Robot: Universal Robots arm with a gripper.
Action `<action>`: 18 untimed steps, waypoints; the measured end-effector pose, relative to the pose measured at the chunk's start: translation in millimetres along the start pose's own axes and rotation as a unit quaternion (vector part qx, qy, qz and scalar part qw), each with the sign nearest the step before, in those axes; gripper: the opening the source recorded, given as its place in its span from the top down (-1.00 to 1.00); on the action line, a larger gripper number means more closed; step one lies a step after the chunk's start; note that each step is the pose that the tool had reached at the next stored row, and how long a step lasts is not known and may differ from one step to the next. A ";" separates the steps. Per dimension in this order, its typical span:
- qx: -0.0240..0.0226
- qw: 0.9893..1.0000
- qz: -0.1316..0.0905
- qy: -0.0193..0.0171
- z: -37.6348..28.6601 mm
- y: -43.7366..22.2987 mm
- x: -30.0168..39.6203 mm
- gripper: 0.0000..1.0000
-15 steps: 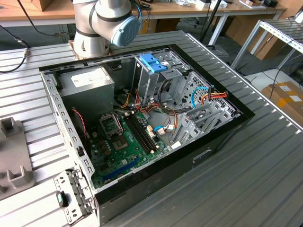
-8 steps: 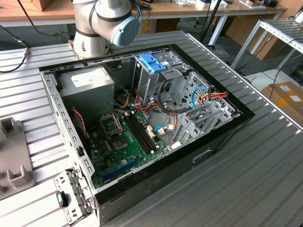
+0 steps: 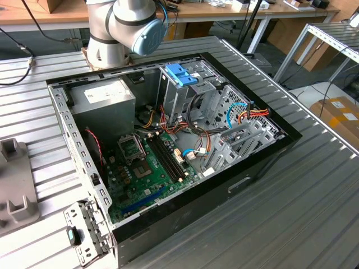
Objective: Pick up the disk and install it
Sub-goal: 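Pick up the disk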
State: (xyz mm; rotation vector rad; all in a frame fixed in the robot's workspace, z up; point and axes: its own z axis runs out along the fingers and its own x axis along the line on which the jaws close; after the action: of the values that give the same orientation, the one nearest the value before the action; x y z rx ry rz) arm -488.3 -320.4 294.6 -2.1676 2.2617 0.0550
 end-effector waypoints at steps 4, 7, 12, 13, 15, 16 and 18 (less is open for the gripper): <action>0.000 1.000 0.000 -0.004 -2.9 0.1 -0.2 0.26; 0.000 1.000 0.000 -0.005 -5.1 0.1 -0.3 0.26; 0.000 1.000 0.000 -0.007 -10.7 0.2 -0.8 0.26; 0.000 1.000 0.000 -0.007 -11.8 0.3 -0.9 0.26; 0.000 1.000 0.000 -0.007 -14.3 0.3 -1.0 0.26; 0.000 1.000 0.000 -0.008 -15.5 0.4 -1.1 0.26; 0.000 1.000 0.000 -0.009 -18.3 0.4 -1.3 0.26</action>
State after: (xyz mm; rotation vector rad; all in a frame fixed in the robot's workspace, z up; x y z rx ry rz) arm -488.3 -319.7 312.9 -2.1588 2.2525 0.0735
